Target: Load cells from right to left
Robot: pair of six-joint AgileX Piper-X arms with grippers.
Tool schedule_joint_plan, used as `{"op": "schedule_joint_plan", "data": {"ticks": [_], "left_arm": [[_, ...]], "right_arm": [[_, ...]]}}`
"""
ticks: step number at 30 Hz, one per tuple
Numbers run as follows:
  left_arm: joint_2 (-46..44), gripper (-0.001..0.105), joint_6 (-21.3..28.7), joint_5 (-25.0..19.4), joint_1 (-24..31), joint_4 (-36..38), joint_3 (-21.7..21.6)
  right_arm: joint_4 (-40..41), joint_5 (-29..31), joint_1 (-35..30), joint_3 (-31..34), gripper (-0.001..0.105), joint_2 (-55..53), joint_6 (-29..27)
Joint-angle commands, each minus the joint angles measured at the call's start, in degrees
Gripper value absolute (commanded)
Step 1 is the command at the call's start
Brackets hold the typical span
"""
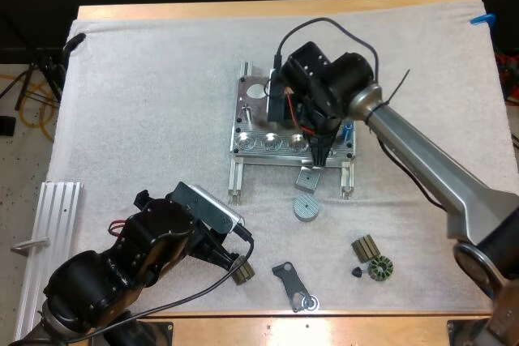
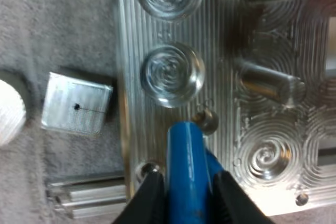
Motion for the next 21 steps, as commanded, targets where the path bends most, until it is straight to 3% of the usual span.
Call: {"op": "schedule_joint_plan", "data": {"ticks": [1, 21], "left_arm": [[-0.3, 0.055, -0.1, 0.0, 0.1, -0.7, -0.3], [-0.3, 0.055, 1.2, 0.0, 0.1, -0.7, -0.3]], "right_arm": [[-0.8, 0.9, 0.0, -0.6, 0.0, 0.2, -1.1], [-2.4, 4.1, 0.0, -0.2, 0.0, 4.8, -1.0]]}}
